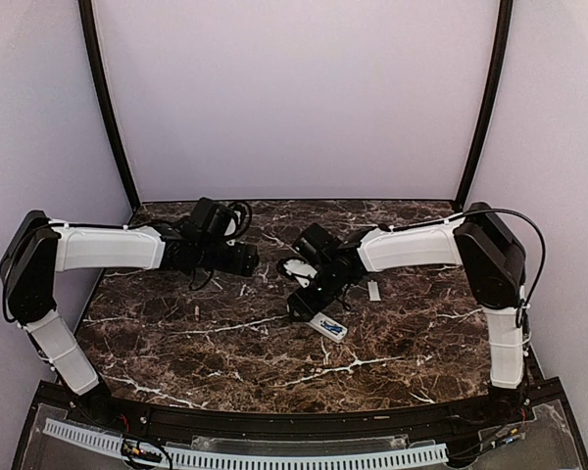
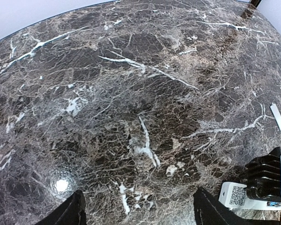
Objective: Load the batteries into the remote control
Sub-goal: Move the remote control without the battery cover to the center of the board.
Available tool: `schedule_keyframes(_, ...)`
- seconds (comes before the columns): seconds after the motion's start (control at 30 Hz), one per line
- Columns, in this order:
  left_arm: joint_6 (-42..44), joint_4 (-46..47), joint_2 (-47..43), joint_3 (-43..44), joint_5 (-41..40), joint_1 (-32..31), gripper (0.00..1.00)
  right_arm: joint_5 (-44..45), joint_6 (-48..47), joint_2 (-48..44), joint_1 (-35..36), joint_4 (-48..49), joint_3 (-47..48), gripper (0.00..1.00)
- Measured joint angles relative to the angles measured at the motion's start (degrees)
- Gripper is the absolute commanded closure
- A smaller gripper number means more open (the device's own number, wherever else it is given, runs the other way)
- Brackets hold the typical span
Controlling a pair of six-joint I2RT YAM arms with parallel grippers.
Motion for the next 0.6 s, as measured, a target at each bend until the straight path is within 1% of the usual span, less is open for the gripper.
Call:
schedule_keyframes(0.07, -0.66, -0.13, -1.66, -1.22, -1.29, 0.00, 0.22, 1.49, -1.27, 0.46, 0.35, -1.03, 1.25, 0.42)
schedule_keyframes(0.2, -1.36, -0.46, -4.09, -3.19, -2.93, 0.00, 0.21, 3.87, -4.55, 1.84, 0.81, -2.40, 2.86, 0.58)
schedule_keyframes(0.3, -1.68, -0.59, -5.60, -4.42, -3.78, 0.00, 0.21, 5.11, -7.48, 2.47, 1.92, -2.69, 3.61, 0.66)
schedule_keyframes(0.47, -1.90, -1.22, -8.39, -6.80, -4.83, 0.00, 0.21, 6.40, -13.38, 2.56, 3.43, -2.93, 3.76, 0.71)
schedule_keyframes(0.6, -2.32, -1.66, -10.08, -8.50, -5.31, 0.00, 0.21, 5.95, -18.51, 2.47, 4.02, -2.84, 3.69, 0.71)
